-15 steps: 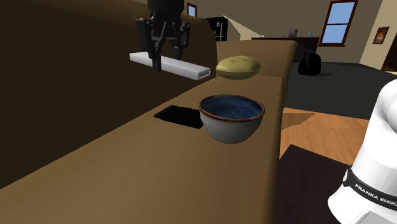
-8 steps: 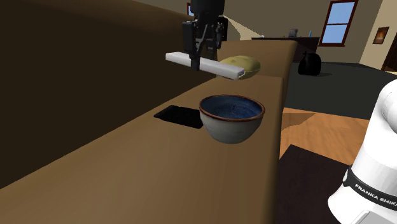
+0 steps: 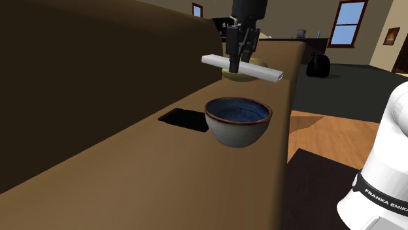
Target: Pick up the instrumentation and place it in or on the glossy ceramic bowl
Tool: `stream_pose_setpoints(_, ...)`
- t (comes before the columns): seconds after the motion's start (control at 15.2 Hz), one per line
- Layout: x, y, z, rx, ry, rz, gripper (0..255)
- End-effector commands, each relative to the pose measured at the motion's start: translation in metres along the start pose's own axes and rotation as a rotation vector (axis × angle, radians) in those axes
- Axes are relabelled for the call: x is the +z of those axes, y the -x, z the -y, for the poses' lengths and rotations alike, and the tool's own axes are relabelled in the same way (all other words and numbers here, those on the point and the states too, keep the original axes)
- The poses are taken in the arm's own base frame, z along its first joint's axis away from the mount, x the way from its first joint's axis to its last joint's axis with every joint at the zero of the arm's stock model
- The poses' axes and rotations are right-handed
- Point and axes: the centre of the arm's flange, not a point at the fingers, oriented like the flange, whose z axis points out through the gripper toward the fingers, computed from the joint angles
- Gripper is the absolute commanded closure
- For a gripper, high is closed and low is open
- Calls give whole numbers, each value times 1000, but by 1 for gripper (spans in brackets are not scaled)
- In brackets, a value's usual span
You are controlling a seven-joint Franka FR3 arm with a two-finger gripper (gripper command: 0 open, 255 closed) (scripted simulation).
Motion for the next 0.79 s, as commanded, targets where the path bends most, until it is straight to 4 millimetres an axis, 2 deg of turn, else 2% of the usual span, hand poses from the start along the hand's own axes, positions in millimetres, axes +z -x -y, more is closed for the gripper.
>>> stream_pose_setpoints(0.0,10,3,-2,0,0,0,255)
stream_pose_setpoints(0.66,62,8,-1,0,0,0,255)
stream_pose_setpoints(0.73,62,8,-1,0,0,0,255)
